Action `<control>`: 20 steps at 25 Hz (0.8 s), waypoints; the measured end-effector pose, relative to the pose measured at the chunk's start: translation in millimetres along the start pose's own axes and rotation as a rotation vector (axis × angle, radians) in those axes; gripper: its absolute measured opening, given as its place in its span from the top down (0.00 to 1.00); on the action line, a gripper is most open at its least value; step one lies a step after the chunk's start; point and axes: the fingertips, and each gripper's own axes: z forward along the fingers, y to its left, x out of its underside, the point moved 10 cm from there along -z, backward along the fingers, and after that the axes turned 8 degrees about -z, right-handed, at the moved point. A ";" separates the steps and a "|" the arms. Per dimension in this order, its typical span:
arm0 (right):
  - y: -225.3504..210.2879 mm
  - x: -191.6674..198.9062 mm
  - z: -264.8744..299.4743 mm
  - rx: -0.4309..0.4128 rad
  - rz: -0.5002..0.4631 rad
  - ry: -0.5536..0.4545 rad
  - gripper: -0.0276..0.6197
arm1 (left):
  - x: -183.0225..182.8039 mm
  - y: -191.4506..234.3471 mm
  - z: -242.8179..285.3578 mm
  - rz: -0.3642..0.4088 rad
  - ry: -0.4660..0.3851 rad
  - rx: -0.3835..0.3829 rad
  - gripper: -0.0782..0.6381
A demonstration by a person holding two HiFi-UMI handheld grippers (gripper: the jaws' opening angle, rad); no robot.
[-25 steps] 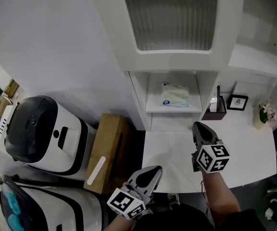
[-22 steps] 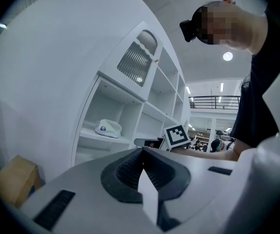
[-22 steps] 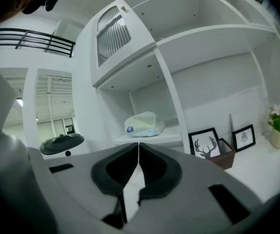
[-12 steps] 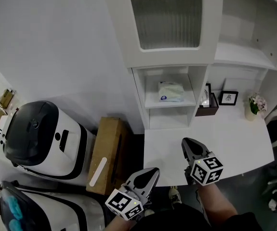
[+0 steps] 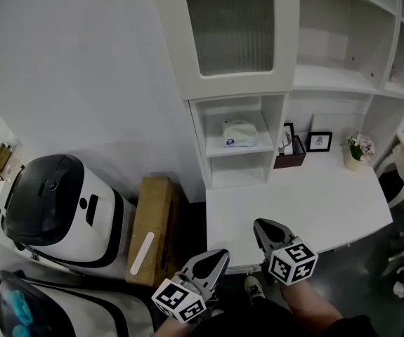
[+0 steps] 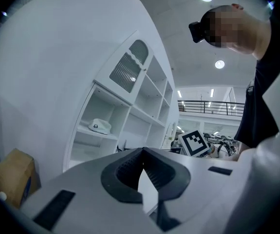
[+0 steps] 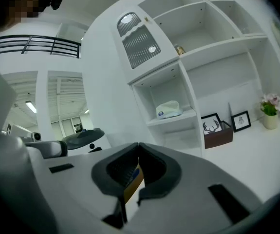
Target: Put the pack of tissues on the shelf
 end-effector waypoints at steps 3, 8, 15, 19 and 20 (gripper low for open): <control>12.3 4.6 -13.6 0.007 0.005 -0.005 0.95 | 7.1 -4.7 -10.0 -0.010 0.011 0.010 0.88; 35.0 18.0 -30.5 0.014 0.016 0.003 0.95 | 18.5 -10.1 -25.0 -0.022 0.038 0.032 0.88; 65.0 32.4 -45.1 0.023 0.020 0.005 0.95 | 28.1 -18.9 -44.4 -0.023 0.062 0.066 0.88; 79.2 37.2 -58.1 0.032 0.023 -0.003 0.95 | 34.5 -25.5 -54.2 -0.025 0.079 0.087 0.88; 82.6 38.8 -61.6 0.035 0.024 -0.004 0.95 | 36.2 -26.9 -57.0 -0.026 0.082 0.092 0.88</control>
